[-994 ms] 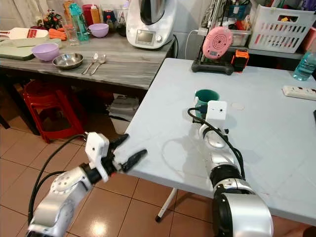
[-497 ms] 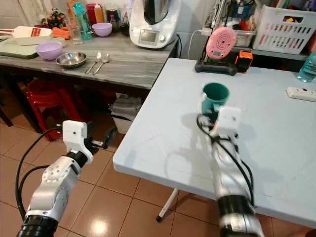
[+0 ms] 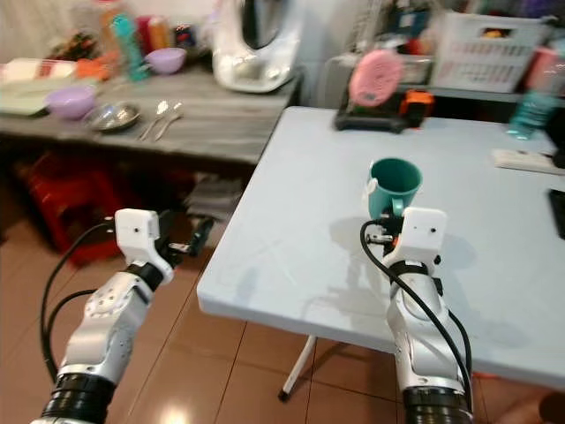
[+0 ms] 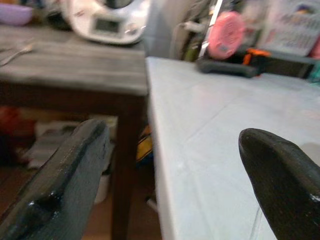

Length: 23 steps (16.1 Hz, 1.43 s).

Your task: Setting the table

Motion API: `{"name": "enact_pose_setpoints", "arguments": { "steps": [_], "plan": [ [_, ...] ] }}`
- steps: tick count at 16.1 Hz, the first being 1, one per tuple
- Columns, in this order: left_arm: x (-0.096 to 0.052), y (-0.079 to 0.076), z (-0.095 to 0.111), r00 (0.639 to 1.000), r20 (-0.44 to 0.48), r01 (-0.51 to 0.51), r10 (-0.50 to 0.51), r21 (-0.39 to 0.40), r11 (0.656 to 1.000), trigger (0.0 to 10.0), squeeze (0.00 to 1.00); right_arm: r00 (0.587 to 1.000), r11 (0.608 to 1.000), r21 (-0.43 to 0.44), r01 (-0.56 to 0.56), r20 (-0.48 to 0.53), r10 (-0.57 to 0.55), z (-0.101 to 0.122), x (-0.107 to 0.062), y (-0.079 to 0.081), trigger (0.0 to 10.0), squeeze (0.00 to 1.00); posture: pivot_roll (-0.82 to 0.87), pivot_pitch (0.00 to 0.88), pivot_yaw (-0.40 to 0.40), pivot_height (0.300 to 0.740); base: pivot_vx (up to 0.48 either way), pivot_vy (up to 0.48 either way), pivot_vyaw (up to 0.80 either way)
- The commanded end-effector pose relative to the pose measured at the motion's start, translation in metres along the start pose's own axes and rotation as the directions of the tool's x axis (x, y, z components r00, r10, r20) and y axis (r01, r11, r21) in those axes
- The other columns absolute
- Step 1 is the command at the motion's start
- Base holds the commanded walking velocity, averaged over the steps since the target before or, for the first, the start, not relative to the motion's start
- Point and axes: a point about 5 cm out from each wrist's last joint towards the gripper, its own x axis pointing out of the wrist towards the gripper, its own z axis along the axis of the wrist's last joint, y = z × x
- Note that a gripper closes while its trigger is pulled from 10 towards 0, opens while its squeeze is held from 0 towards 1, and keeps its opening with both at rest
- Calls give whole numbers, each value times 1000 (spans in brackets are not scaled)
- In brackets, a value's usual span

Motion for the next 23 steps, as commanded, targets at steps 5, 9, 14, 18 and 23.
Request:
{"name": "enact_pose_setpoints", "arguments": {
  "steps": [5,9,14,18,23],
  "plan": [
    [-2,6,-1,1000,3,-20,19,6,1000,10000,0,1000,1000,17,-9,27,9,10,-2,6,10000,0,-39,0,6,740,0,415,-243],
    [0,5,-2,1000,3,-18,18,3,1000,10000,0,1000,1000,19,-18,24,18,10,-5,12,10000,0,-50,0,9,740,0,425,0],
    [1,5,-2,1000,2,-20,20,3,1000,10000,0,1000,1000,25,-15,19,14,8,-6,11,10000,0,-53,0,11,740,0,430,0],
    [1,5,-3,1000,0,-22,22,4,1000,10000,0,1000,1000,29,-11,17,10,8,-7,11,10000,0,-51,0,13,740,0,430,-656],
    [2,5,-4,1000,-2,-18,18,5,1000,10000,0,1000,1000,31,2,15,-2,7,-7,9,10000,0,-53,0,16,740,0,433,-537]
  ]
}}
